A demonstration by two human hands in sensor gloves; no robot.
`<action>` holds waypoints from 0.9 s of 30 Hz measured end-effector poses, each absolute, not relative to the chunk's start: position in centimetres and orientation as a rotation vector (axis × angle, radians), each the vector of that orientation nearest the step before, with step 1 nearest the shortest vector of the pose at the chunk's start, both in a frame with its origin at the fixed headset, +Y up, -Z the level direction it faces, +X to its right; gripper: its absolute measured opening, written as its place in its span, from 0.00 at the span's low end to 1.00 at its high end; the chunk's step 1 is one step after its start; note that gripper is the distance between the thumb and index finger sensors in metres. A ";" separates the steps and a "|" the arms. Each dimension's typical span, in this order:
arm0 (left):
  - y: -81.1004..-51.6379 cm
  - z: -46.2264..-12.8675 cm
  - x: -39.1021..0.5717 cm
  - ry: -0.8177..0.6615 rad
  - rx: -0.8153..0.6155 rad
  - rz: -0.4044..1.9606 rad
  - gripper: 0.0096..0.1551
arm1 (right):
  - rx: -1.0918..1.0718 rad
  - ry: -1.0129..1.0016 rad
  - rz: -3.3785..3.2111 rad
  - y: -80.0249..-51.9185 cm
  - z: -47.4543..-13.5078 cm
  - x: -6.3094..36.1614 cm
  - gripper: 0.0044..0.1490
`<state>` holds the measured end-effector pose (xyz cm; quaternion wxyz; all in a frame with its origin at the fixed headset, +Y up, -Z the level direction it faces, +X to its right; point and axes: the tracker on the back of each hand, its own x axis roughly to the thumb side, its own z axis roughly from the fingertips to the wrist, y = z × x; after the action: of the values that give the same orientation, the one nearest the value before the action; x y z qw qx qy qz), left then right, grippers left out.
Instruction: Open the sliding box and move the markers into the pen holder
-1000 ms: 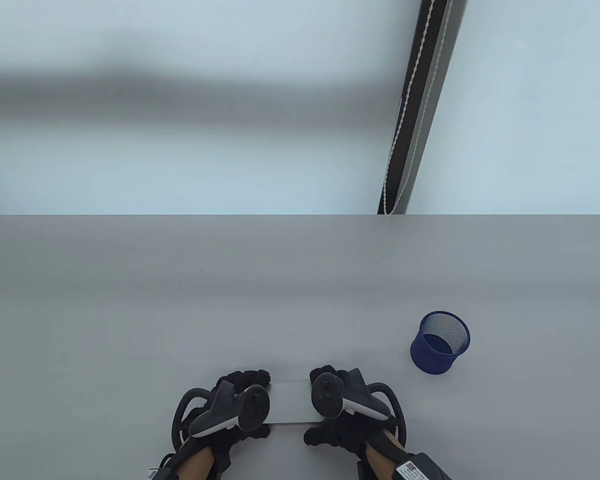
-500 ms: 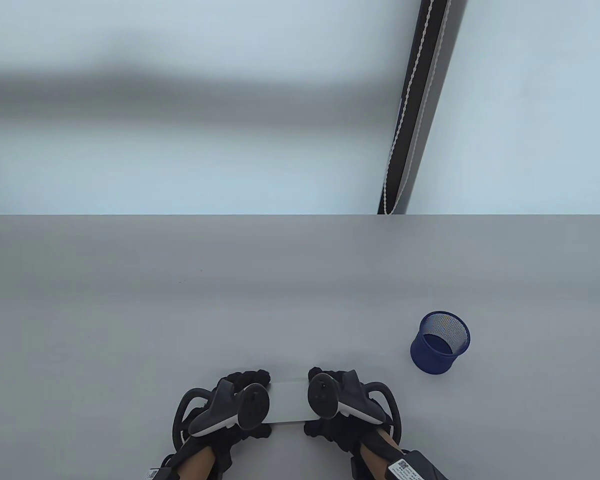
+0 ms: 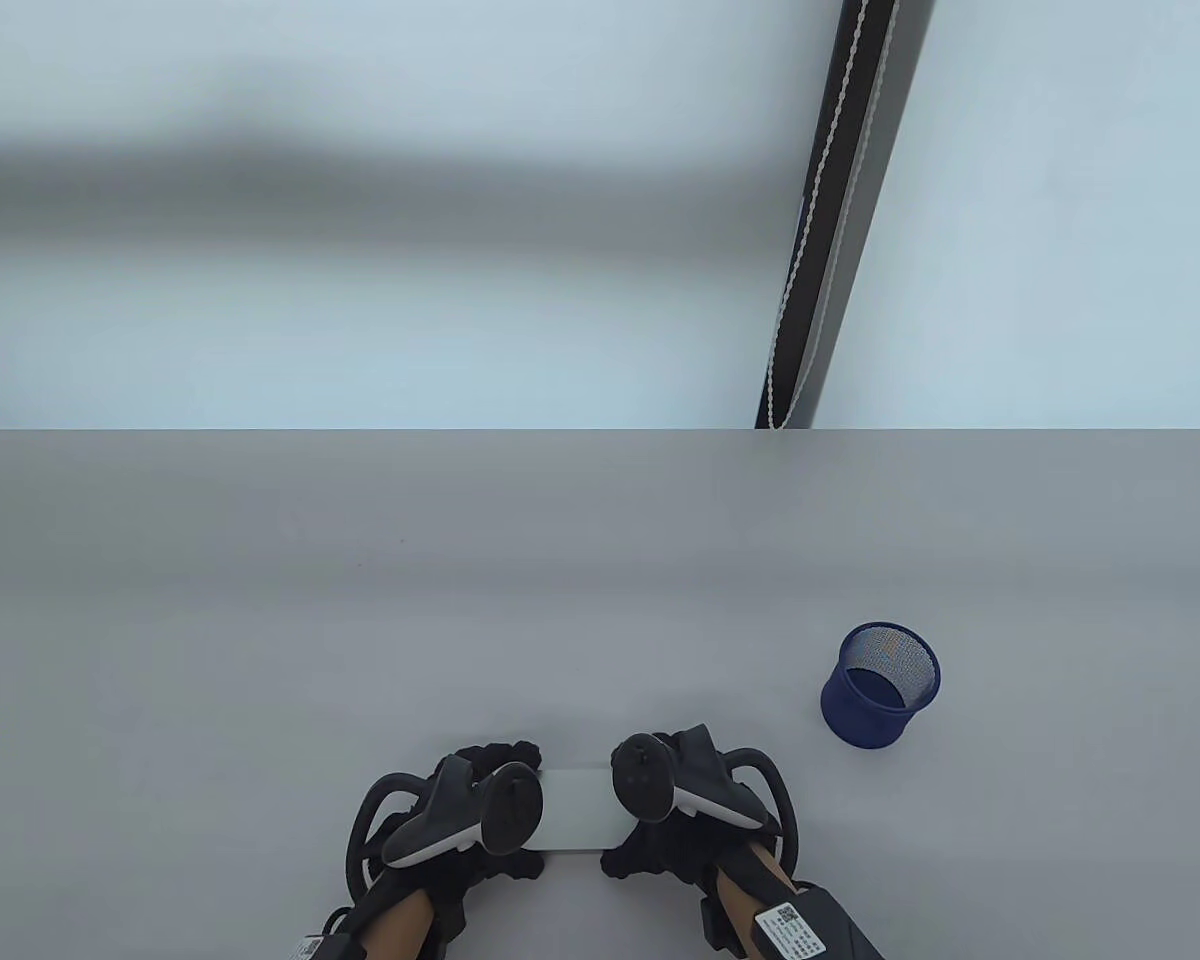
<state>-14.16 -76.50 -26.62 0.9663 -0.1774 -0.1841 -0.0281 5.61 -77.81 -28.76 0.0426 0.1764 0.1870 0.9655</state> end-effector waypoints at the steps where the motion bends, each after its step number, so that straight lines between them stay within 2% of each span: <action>1: -76.5 -26.6 -14.1 -0.378 -0.352 -0.073 0.46 | 0.543 0.578 2.959 -77.8 -28.8 5.6 0.47; 4: -76.1 -26.6 -13.4 -0.394 -0.346 -0.181 0.46 | 0.552 0.600 2.963 -77.8 -28.8 5.6 0.48; 20: -76.2 -26.3 -14.8 -0.386 -0.340 -0.182 0.47 | 0.556 0.650 3.000 -77.8 -28.8 5.3 0.47; 27: -76.1 -26.2 -15.2 -0.369 -0.361 -0.199 0.48 | 0.539 0.665 3.027 -77.8 -28.7 5.3 0.53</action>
<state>-15.24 -76.12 -26.17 0.9619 -0.1783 -0.1823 -0.0985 5.28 -77.79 -28.74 -0.0018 0.1713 0.2114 0.9623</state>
